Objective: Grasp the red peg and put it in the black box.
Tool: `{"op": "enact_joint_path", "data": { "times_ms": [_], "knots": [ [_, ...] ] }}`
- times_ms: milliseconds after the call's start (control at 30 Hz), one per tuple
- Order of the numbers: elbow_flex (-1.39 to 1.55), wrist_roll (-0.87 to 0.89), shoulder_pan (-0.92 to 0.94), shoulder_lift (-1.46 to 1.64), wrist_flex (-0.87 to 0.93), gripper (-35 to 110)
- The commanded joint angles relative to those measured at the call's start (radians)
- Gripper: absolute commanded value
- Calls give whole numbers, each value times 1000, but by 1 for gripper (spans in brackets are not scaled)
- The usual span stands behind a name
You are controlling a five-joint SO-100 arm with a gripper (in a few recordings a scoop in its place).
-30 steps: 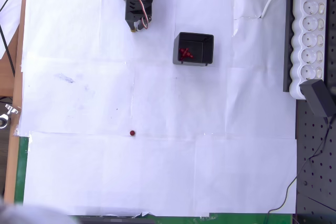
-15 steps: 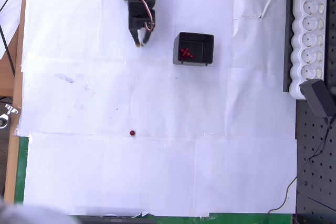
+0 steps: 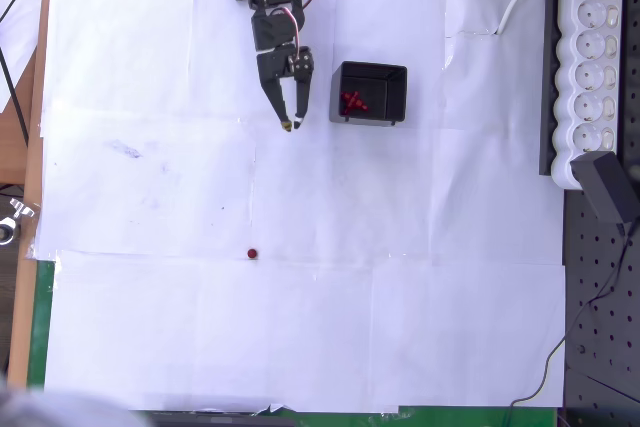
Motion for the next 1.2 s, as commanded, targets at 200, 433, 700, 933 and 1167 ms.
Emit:
{"op": "enact_joint_path", "data": {
  "times_ms": [200,433,700,933,1167],
  "knots": [
    [264,-66,-15,609,-227,0],
    [635,-37,-28,916,-224,0],
    [951,-51,-26,1126,-222,1],
    [1189,-89,-3,1350,-224,1],
    [1259,-46,46,1470,-267,12]
  ]
}}
